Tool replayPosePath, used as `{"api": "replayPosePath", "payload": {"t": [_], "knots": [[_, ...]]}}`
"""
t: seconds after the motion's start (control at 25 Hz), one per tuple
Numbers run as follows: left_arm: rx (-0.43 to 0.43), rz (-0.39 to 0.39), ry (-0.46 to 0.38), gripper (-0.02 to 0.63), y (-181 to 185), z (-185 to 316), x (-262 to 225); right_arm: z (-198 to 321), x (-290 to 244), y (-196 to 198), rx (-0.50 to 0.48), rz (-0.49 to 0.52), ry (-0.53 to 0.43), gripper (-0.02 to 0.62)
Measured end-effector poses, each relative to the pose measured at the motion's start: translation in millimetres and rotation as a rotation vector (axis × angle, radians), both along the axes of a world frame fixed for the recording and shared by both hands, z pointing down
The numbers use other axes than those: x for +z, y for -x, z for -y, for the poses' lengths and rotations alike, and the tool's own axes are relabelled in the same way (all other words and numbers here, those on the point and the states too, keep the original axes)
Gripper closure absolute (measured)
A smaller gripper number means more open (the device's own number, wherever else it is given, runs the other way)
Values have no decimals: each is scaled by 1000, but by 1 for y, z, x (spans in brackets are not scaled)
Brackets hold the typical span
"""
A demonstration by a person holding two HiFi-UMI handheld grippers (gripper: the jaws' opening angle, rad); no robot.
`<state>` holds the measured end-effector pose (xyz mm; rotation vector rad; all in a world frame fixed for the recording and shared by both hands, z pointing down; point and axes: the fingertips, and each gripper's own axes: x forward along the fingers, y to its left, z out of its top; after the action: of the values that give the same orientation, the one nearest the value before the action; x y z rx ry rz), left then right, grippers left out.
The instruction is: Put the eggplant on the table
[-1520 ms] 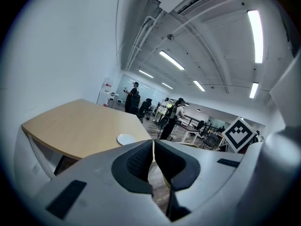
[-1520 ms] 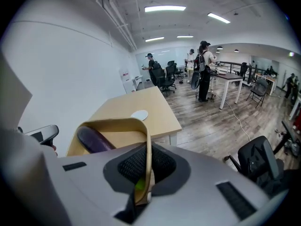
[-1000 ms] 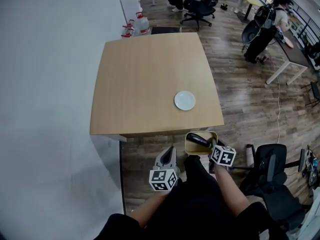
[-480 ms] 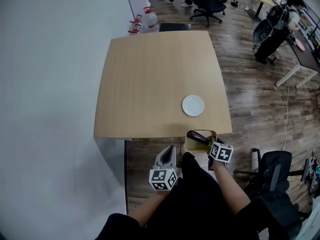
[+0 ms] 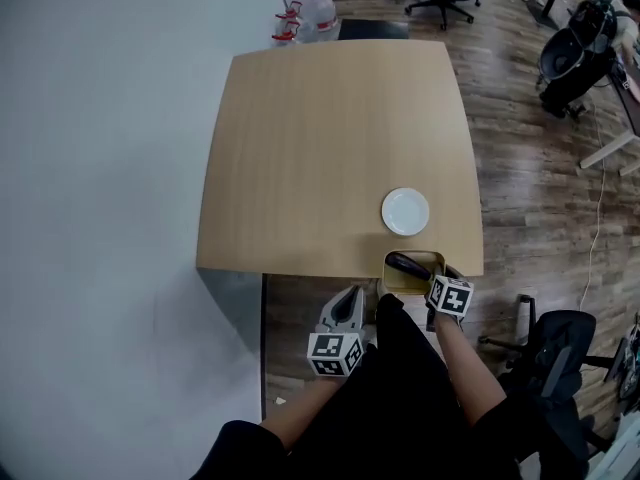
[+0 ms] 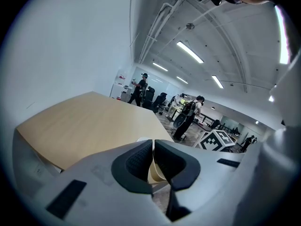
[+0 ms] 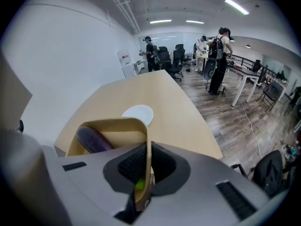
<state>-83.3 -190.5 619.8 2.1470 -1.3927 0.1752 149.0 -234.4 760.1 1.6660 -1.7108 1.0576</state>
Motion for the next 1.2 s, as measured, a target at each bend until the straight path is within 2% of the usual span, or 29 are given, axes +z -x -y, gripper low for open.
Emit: {"api": "replayPosePath", "payload": {"t": [0.16, 0.4, 0.76, 1.2], "knots": [[-64, 57, 0, 586, 9, 18, 6, 15, 17, 4, -17, -1, 39, 532], [-154, 77, 17, 586, 26, 45, 14, 32, 45, 1, -17, -13, 73, 532], [-169, 100, 44, 586, 20, 60, 22, 30, 76, 3, -29, 3, 147, 532], [-166, 131, 71, 586, 16, 60, 29, 38, 89, 1, -31, -29, 151, 532]]}}
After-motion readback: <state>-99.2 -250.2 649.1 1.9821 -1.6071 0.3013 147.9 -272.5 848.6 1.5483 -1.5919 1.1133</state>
